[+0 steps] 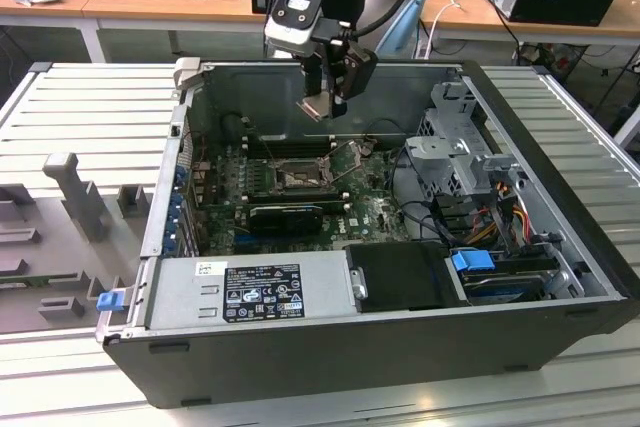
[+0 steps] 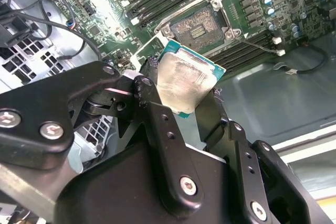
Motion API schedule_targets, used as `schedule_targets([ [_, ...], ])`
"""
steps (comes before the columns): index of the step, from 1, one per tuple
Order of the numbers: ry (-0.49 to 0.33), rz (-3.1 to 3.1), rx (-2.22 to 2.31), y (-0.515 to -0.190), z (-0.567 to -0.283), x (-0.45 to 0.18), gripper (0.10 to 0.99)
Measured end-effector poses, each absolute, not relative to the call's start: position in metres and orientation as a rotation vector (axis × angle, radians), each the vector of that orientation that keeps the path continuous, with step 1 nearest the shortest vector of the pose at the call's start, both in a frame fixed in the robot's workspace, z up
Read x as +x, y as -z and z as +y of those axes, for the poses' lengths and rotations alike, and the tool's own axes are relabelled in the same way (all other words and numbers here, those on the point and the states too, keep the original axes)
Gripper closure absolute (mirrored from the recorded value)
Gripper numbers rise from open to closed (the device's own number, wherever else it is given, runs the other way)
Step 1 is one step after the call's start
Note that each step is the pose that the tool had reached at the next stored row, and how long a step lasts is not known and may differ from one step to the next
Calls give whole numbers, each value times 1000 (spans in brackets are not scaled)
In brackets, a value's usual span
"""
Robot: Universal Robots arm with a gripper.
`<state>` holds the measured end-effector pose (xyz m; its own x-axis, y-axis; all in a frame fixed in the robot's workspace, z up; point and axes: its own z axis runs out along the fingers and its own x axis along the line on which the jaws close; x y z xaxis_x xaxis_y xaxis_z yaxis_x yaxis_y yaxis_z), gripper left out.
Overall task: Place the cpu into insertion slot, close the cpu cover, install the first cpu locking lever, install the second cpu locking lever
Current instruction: 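Place the cpu into insertion slot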
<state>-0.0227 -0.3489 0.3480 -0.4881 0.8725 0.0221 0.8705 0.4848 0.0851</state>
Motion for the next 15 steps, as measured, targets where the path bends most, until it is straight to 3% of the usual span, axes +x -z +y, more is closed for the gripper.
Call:
schedule_targets([
  [15, -130, 2584, 1730, -347, -349, -23, 557],
])
